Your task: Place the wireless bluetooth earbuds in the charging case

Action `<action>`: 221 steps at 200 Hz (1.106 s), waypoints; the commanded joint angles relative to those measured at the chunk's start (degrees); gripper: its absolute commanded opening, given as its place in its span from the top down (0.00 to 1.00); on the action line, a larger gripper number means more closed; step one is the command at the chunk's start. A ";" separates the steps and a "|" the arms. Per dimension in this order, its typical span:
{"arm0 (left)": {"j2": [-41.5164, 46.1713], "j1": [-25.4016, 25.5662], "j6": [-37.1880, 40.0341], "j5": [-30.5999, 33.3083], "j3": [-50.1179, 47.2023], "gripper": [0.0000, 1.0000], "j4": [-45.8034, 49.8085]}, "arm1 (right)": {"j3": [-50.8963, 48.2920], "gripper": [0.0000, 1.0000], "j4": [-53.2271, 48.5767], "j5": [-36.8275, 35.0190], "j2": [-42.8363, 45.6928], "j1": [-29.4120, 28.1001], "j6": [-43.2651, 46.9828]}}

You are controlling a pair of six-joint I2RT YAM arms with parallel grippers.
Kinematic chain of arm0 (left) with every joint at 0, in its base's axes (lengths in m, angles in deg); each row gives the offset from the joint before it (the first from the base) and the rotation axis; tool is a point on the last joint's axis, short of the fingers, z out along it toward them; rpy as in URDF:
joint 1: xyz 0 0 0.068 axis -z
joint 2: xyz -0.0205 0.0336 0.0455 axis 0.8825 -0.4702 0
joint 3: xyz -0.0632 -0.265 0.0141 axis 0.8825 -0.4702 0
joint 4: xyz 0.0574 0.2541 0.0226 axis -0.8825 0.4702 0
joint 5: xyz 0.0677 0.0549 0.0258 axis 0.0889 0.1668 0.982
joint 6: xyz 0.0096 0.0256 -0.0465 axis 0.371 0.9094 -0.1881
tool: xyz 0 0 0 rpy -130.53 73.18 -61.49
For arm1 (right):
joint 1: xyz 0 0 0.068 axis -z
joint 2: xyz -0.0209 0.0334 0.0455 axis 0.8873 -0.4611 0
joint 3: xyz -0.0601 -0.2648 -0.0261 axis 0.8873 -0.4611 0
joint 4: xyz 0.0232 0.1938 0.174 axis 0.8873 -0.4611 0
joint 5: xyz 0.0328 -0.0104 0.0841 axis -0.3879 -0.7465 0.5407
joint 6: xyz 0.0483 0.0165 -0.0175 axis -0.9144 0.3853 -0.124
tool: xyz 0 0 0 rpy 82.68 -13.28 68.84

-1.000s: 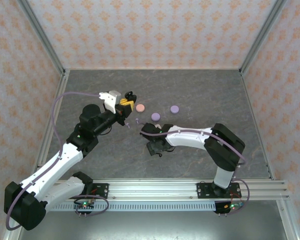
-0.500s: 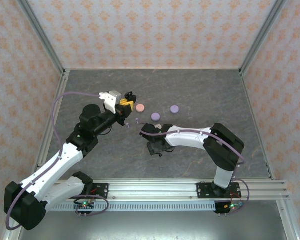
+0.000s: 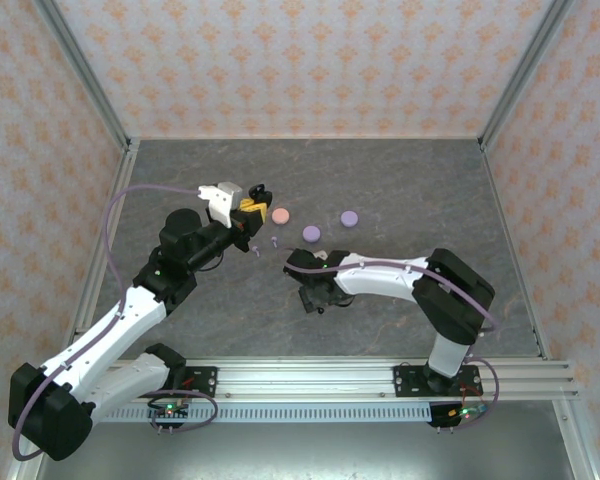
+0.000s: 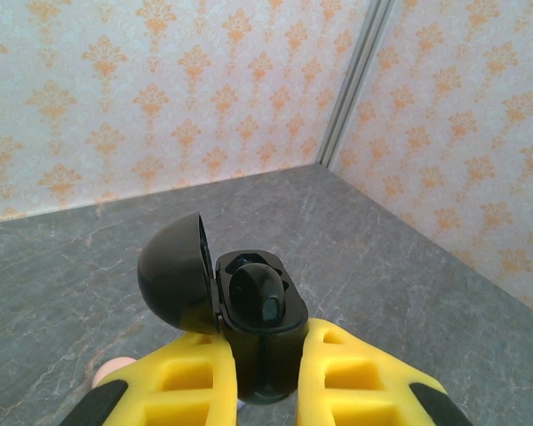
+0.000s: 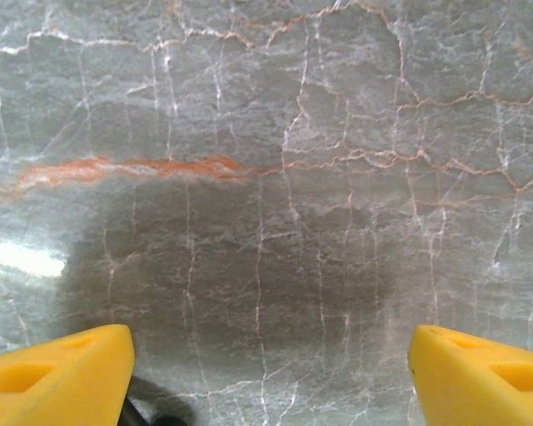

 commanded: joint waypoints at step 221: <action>0.40 -0.52 0.34 1.00 0.20 1.00 -0.21 | -4.12 0.41 1.41 8.38 5.97 -0.64 -0.84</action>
